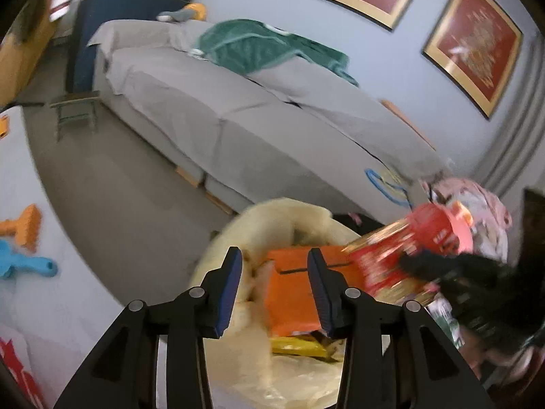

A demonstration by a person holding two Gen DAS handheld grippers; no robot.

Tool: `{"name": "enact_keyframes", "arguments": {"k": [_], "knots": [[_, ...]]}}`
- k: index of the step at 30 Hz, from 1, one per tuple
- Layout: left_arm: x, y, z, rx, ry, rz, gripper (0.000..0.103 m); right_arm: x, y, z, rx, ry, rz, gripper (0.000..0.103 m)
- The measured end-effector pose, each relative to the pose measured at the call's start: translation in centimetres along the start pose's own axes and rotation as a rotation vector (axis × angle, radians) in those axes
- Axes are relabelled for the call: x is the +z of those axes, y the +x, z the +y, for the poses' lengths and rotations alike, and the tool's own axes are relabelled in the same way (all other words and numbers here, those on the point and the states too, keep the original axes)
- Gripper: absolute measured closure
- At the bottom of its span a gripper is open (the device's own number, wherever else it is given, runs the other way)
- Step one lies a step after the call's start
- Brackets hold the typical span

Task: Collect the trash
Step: 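Carry the orange bag and red wrapper to the yellow trash bag and release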

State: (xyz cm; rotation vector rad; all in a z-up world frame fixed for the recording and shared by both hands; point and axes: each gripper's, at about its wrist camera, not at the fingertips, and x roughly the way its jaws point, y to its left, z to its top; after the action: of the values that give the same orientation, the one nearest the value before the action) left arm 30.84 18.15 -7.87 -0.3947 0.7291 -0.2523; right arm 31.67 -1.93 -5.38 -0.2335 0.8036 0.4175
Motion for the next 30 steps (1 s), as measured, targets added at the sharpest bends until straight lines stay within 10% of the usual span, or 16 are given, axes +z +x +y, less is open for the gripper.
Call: {"name": "enact_keyframes", "arguments": {"k": [18,30], "knots": [[-2.8,0.9,3.1,0.070,-0.012,0.023,0.061,-4.0,14.6,1.1,0.130,0.057,0.411,0.090],[-2.5,-1.1,1.2,0.085,-0.015,-0.025,0.061,-3.2,6.3,-0.4,0.153,0.069,0.191,0.063]]}}
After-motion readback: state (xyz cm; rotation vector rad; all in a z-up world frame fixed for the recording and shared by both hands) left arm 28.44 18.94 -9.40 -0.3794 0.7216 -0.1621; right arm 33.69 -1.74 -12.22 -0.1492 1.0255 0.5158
